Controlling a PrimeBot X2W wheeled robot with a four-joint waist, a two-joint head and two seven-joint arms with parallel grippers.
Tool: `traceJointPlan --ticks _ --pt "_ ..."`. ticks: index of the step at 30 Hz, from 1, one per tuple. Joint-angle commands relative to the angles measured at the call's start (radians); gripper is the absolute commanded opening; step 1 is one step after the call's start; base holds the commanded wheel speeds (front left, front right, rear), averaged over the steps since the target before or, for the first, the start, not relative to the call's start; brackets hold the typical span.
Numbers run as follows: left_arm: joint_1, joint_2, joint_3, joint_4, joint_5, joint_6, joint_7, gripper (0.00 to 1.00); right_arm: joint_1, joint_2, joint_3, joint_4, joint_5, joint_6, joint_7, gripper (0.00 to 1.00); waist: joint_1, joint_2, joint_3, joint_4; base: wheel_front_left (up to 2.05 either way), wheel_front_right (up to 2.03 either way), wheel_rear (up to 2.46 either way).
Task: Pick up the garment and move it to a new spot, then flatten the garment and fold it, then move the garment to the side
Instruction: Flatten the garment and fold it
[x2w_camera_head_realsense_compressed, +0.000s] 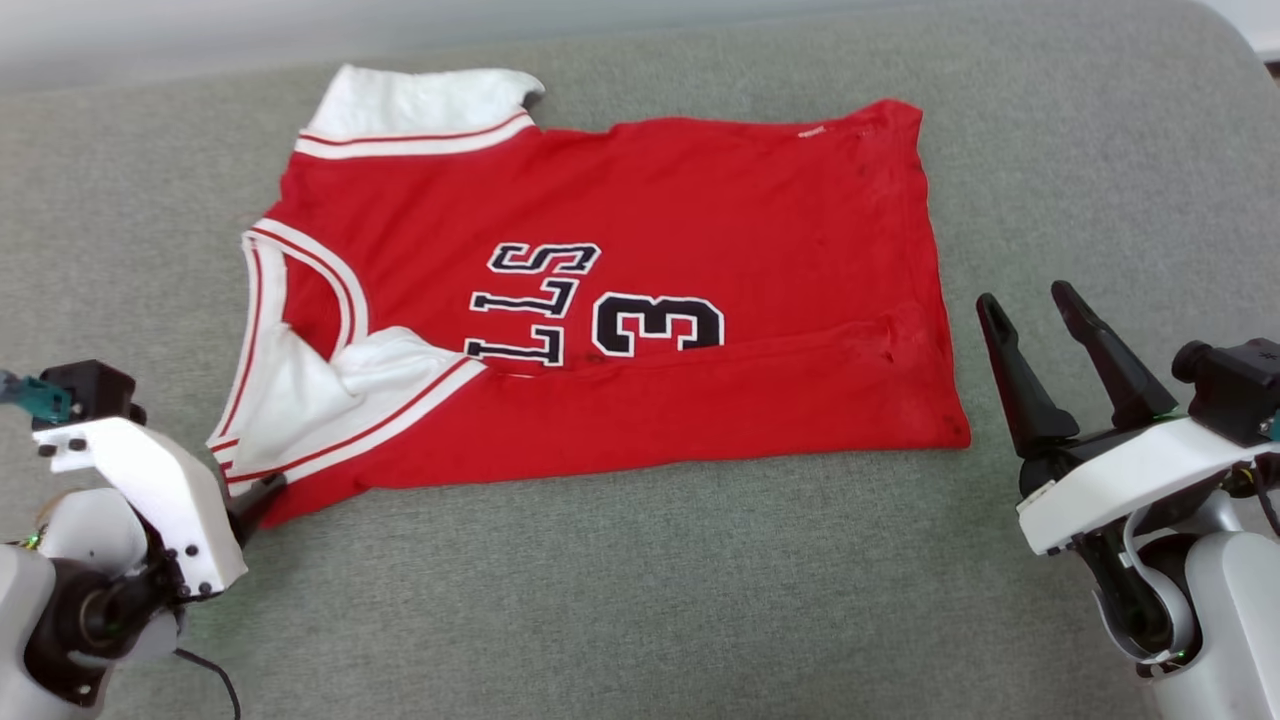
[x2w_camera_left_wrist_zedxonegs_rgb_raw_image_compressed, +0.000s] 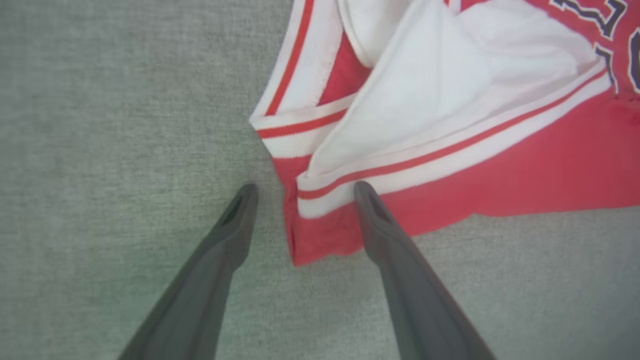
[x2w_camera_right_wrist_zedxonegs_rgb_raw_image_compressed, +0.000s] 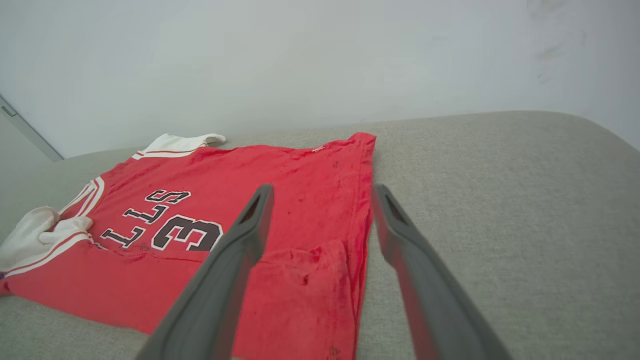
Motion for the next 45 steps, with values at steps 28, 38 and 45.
traceJointPlan --ticks 28,38,45 --pt "-0.064 -0.09 -0.032 -0.06 0.044 -0.057 -0.12 0.0 -0.096 -0.081 -0.024 0.191 0.174 -0.001 0.583 1.0 0.0 0.0 0.056 0.06 0.0 0.0 0.0" --pt "-0.09 -0.124 -0.065 -0.062 0.066 -0.064 -0.134 0.0 -0.156 -0.051 0.1 0.321 0.212 0.001 0.702 0.0 0.0 0.0 0.078 0.094 0.0 0.0 0.0" --pt "-0.07 -0.127 -0.063 -0.053 0.069 -0.06 -0.153 0.0 -0.197 -0.097 0.117 0.296 0.22 0.0 0.653 0.0 0.0 0.0 0.056 0.089 0.0 0.0 0.0"
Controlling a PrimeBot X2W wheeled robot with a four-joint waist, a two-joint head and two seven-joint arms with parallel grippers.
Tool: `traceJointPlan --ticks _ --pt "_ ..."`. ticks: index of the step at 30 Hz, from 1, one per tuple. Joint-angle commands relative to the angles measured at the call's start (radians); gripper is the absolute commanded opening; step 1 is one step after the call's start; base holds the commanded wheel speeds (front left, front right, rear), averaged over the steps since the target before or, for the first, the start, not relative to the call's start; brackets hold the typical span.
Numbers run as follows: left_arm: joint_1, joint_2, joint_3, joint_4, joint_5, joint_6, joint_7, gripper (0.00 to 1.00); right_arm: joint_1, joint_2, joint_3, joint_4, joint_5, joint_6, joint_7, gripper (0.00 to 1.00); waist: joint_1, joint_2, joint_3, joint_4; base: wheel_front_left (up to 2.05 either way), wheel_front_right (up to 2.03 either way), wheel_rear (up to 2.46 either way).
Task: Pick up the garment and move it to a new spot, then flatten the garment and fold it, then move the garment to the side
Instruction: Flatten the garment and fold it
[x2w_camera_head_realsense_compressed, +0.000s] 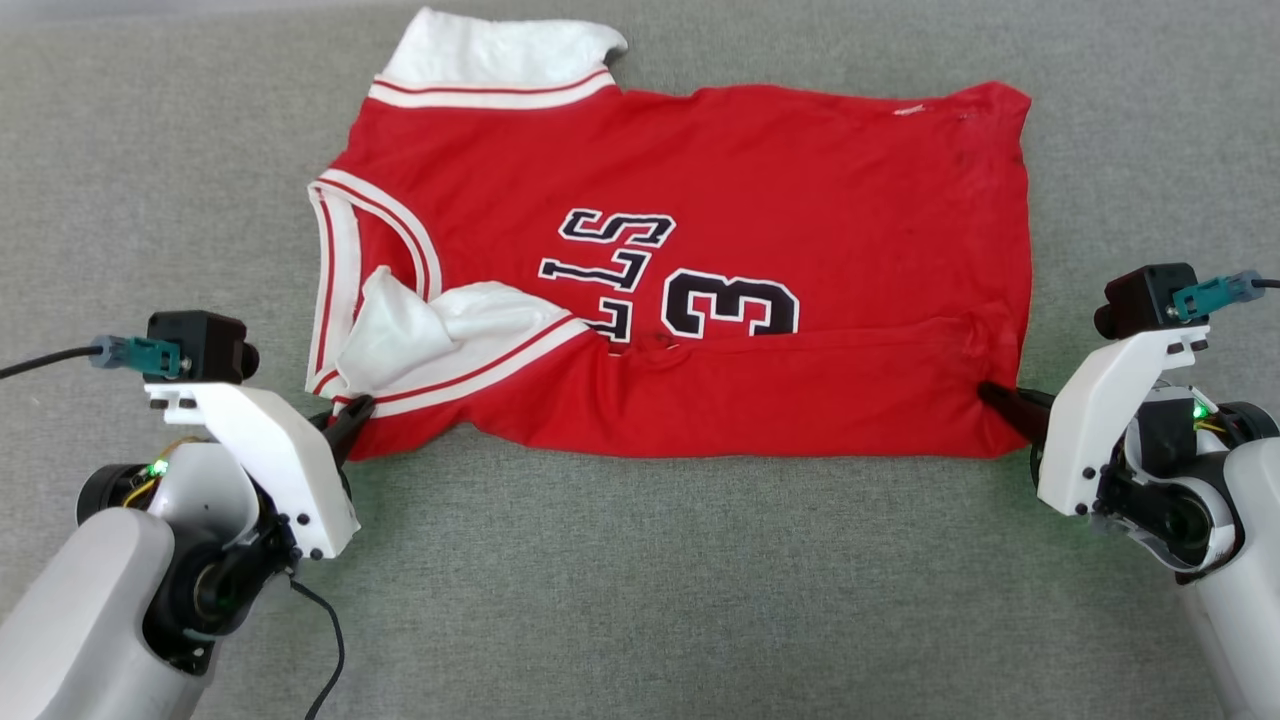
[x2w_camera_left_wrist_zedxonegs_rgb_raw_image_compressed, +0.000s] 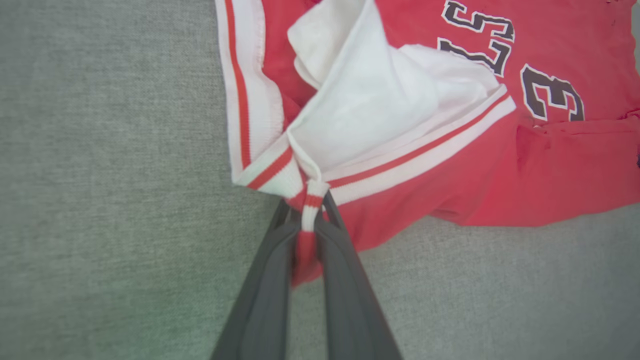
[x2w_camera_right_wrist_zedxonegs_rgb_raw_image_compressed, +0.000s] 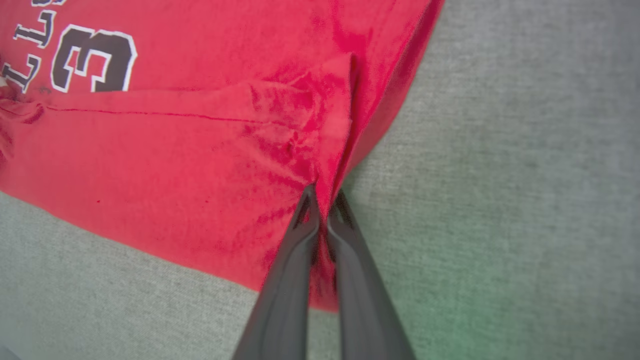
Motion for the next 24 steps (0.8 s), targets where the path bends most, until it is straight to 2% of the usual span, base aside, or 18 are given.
traceJointPlan --ticks 1,8,13,24 --pt "0.016 0.0 0.003 0.0 0.003 0.004 -0.007 0.0 0.011 0.004 0.017 0.006 -0.001 0.0 -0.004 0.0 0.0 0.0 -0.014 -0.002 0.0 0.0 0.0" --pt "0.086 0.005 0.017 -0.023 -0.008 0.016 -0.044 0.0 0.044 -0.028 0.008 -0.066 -0.008 0.0 -0.058 0.0 0.0 0.0 -0.084 -0.001 0.0 0.0 0.0" --pt "0.156 0.019 0.038 -0.06 -0.017 0.037 -0.076 0.0 0.093 -0.048 0.006 -0.125 -0.014 0.0 -0.052 0.0 0.0 0.0 -0.134 0.003 0.0 0.0 0.0" --pt "0.364 0.065 0.084 -0.189 -0.039 0.123 -0.105 0.0 0.287 -0.048 -0.05 -0.294 -0.036 0.0 -0.019 0.0 0.0 0.0 -0.192 0.011 0.0 0.0 0.0"
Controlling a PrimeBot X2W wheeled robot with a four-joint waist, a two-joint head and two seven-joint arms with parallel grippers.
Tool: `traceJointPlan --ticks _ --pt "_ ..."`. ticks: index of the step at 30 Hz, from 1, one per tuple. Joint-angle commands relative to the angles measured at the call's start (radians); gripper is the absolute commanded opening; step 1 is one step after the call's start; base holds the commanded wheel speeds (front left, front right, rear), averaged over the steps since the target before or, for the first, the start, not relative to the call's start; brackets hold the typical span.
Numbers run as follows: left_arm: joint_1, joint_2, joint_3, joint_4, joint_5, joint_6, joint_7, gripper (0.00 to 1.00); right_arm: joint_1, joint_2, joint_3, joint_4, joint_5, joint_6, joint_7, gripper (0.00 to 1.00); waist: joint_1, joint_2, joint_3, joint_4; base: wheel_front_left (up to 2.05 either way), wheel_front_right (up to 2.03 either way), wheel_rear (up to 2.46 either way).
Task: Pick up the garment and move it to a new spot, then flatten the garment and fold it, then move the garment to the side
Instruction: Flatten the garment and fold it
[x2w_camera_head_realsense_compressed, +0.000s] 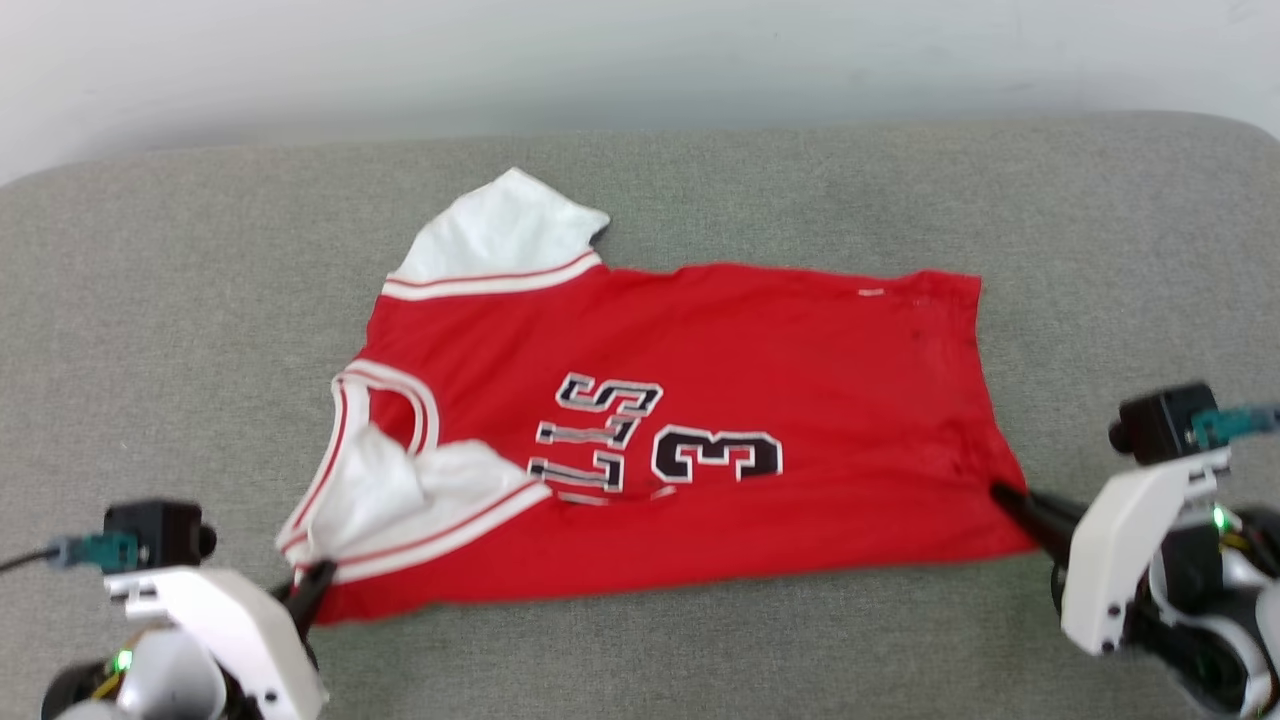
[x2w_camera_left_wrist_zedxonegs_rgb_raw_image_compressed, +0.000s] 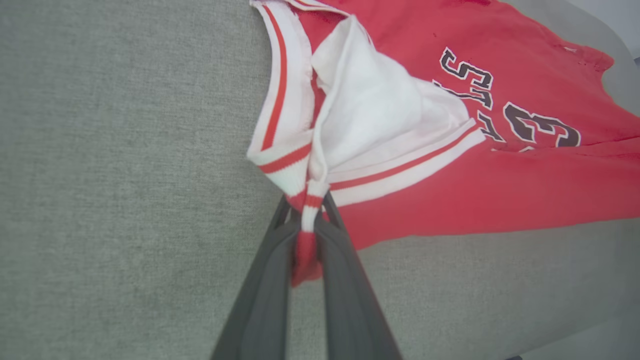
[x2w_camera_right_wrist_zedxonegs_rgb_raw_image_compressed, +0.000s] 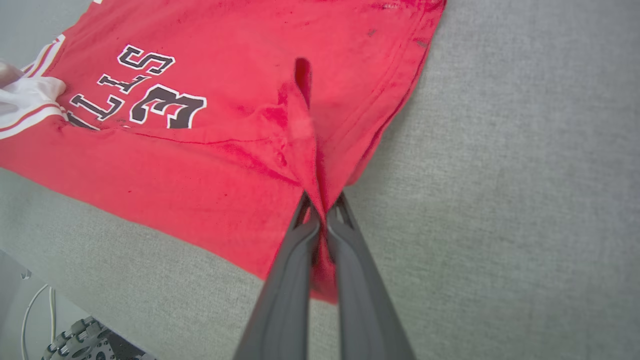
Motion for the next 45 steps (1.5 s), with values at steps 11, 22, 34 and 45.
traceJointPlan --ticks 11,22,34,45 --pt "0.151 -0.05 0.021 0.035 -0.076 0.022 -0.036 0.0 0.189 0.082 -0.071 0.009 -0.025 0.0 0.047 0.47 0.0 0.0 0.012 -0.004 0.0 0.0 0.0" --pt "0.017 -0.112 0.027 0.116 0.033 -0.016 -0.22 1.0 0.174 0.125 -0.102 0.014 -0.082 0.0 -0.305 1.0 0.0 0.0 0.001 -0.02 0.0 0.0 0.0" --pt "-0.201 -0.16 -0.006 0.088 0.242 0.058 -0.39 1.0 0.078 0.221 -0.184 -0.063 -0.27 0.0 -0.532 1.0 0.0 0.0 0.026 -0.121 0.0 0.0 0.0" --pt "-0.557 -0.118 -0.087 0.372 0.252 -0.104 -0.2 1.0 -0.014 0.28 -0.126 -0.109 -0.29 0.0 -0.574 1.0 0.0 0.0 0.152 -0.232 0.0 0.0 0.0"
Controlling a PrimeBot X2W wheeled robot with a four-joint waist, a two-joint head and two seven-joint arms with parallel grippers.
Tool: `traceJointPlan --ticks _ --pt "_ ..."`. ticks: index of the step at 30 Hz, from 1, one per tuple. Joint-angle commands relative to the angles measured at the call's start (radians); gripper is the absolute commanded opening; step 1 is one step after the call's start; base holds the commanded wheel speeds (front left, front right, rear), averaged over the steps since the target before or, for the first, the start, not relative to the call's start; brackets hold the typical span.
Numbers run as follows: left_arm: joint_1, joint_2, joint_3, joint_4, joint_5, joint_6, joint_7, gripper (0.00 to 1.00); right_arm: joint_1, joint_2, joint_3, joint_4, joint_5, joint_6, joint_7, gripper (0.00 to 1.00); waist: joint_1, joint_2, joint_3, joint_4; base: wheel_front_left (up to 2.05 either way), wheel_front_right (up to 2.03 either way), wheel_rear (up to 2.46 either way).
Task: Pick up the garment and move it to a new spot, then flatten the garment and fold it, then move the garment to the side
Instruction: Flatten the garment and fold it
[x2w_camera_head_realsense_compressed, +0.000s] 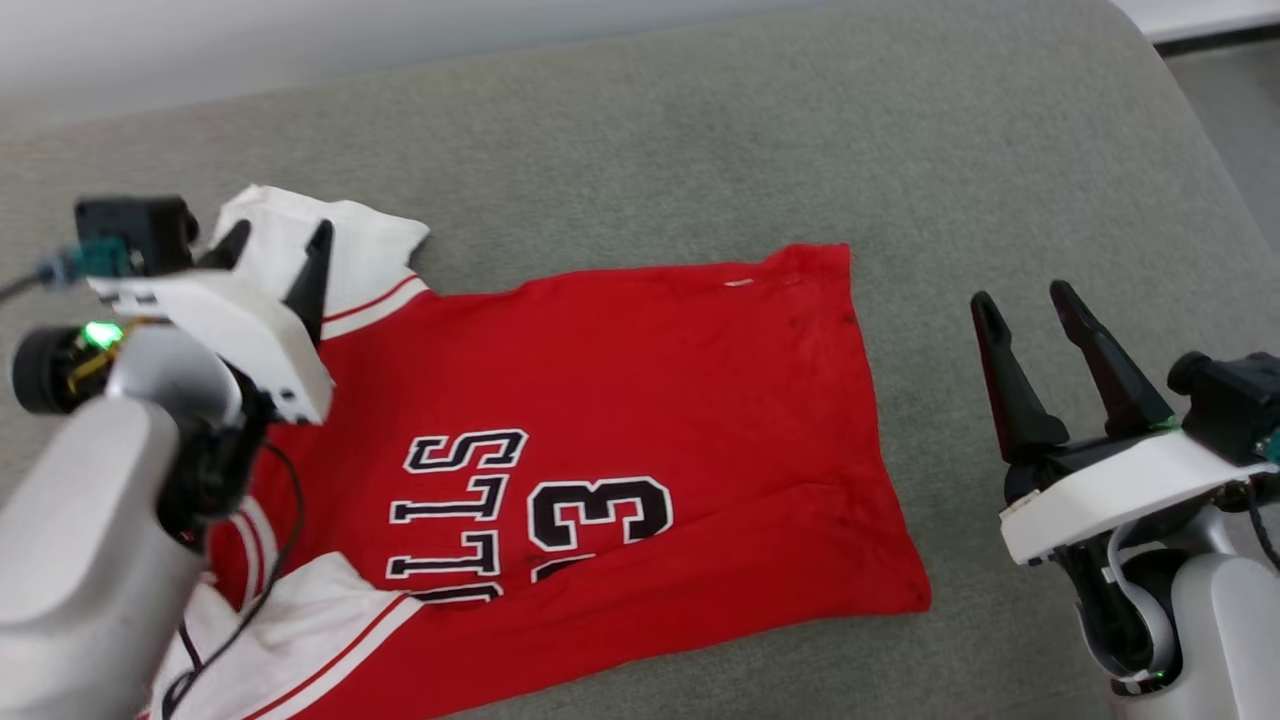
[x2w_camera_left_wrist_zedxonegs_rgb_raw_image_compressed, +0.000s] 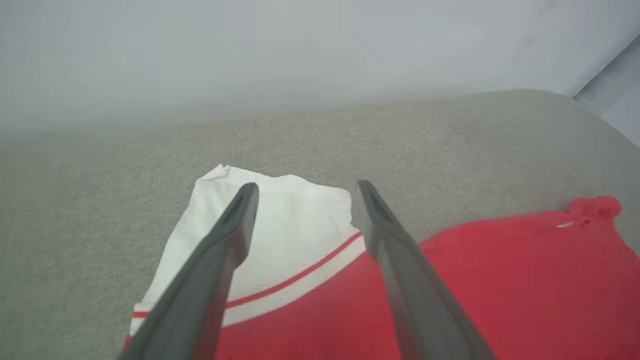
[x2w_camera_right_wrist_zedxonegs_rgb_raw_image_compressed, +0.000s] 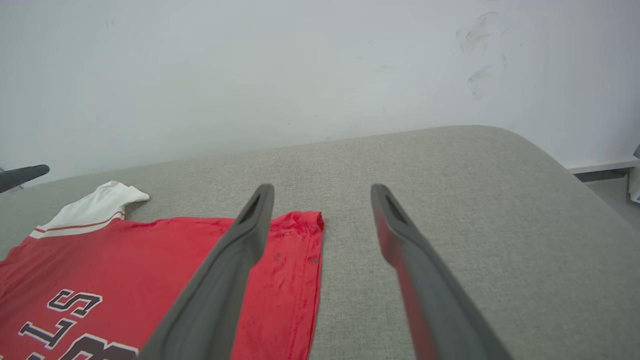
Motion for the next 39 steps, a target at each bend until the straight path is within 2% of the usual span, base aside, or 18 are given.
traceJointPlan --ticks 1,2,7,12,17,23,24,25,26,31,36,39 --pt "-0.064 0.017 -0.006 0.056 -0.02 -0.037 0.059 1.0 -0.022 0.011 0.013 -0.002 0.008 0.0 -0.011 1.0 0.0 0.0 0.049 -0.048 0.0 0.0 0.0" --pt "-0.064 0.017 -0.006 0.056 -0.02 -0.037 0.059 1.0 -0.022 0.011 0.013 -0.002 0.008 0.0 -0.011 1.0 0.0 0.0 0.049 -0.048 0.0 0.0 0.0" --pt "-0.221 0.082 -0.011 0.189 -0.059 -0.102 0.245 1.0 -0.046 0.027 0.044 0.001 0.027 0.0 -0.027 1.0 0.0 0.0 0.112 -0.099 0.0 0.0 0.0" --pt "-0.363 0.17 -0.014 0.272 -0.072 -0.118 0.449 1.0 -0.076 0.037 0.082 0.014 0.063 0.0 -0.059 1.0 0.0 0.0 0.198 -0.152 0.0 0.0 0.0" --pt "-0.419 0.238 -0.01 0.299 -0.087 -0.109 0.585 1.0 -0.099 0.043 0.111 0.04 0.091 0.0 -0.087 1.0 0.0 0.0 0.262 -0.183 0.0 0.0 0.0" --pt "-0.382 0.274 -0.023 0.316 -0.101 -0.076 0.699 1.0 -0.118 0.04 0.131 0.07 0.116 0.0 -0.113 1.0 0.0 0.0 0.298 -0.197 0.0 0.0 0.0" --pt "-0.367 0.273 -0.025 0.318 -0.111 -0.07 0.718 0.97 -0.123 0.036 0.131 0.077 0.121 0.0 -0.116 1.0 0.0 0.0 0.301 -0.196 0.0 0.0 0.0" --pt "-0.351 0.269 -0.026 0.317 -0.122 -0.063 0.735 0.46 -0.126 0.033 0.132 0.082 0.126 0.0 -0.12 1.0 0.0 0.0 0.303 -0.195 0.0 0.0 0.0" --pt "-0.337 0.26 -0.024 0.312 -0.135 -0.058 0.741 0.0 -0.13 0.03 0.132 0.087 0.133 0.0 -0.121 1.0 0.0 0.0 0.304 -0.193 0.0 0.0 0.0" --pt "-0.31 0.231 -0.017 0.281 -0.153 -0.041 0.725 0.0 -0.159 0.007 0.129 0.105 0.168 0.0 -0.109 1.0 0.0 0.0 0.296 -0.172 0.0 0.0 0.0" --pt "-0.347 0.194 -0.007 0.258 -0.139 -0.045 0.633 0.0 -0.216 -0.035 0.122 0.143 0.238 0.0 -0.055 1.0 0.0 0.0 0.267 -0.128 0.0 0.0 0.0" --pt "-0.378 0.163 -0.003 0.245 -0.126 -0.054 0.564 0.0 -0.268 -0.07 0.121 0.201 0.292 0.0 0.019 1.0 0.0 0.0 0.247 -0.09 0.0 0.0 0.0"
